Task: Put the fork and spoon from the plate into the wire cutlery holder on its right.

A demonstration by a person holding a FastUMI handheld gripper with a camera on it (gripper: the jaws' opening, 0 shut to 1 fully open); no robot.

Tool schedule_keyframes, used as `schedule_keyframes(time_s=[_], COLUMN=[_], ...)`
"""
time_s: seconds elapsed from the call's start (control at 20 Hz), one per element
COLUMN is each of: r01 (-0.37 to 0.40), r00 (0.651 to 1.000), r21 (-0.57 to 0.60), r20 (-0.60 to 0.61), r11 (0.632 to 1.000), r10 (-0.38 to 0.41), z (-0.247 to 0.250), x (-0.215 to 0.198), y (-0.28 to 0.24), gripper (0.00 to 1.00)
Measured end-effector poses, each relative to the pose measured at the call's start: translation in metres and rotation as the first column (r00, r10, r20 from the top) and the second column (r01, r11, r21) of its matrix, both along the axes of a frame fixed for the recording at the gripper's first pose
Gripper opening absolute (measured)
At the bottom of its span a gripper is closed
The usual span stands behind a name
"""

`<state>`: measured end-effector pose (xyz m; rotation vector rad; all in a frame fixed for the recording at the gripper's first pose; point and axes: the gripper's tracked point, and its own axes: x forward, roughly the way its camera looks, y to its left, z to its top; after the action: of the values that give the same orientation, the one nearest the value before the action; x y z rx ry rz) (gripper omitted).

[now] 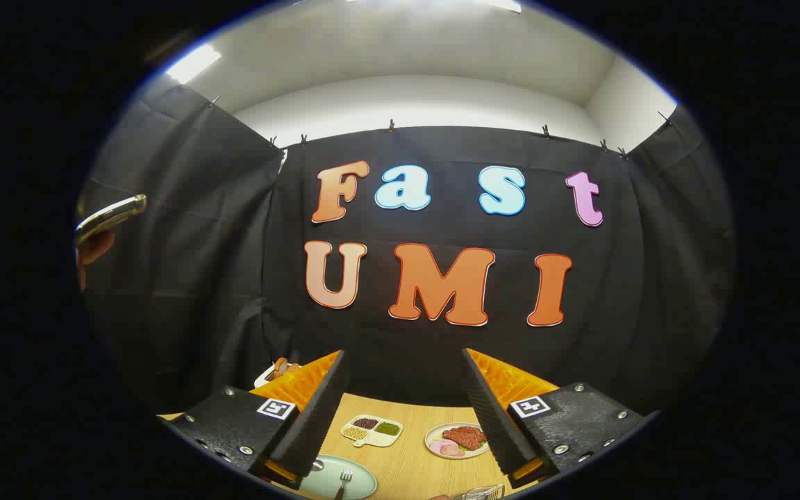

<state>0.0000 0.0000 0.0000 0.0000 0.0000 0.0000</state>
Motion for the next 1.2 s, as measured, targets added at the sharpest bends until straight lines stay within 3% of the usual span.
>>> schedule_keyframes(time_s=[1.2], r01=[-0.052], r00=[0.997], r21=[-0.002], r20=[-0.065], r11=[0.999], r10=[0.051], z=[-0.022], x=[0.002], y=[0.011], gripper=[0.96])
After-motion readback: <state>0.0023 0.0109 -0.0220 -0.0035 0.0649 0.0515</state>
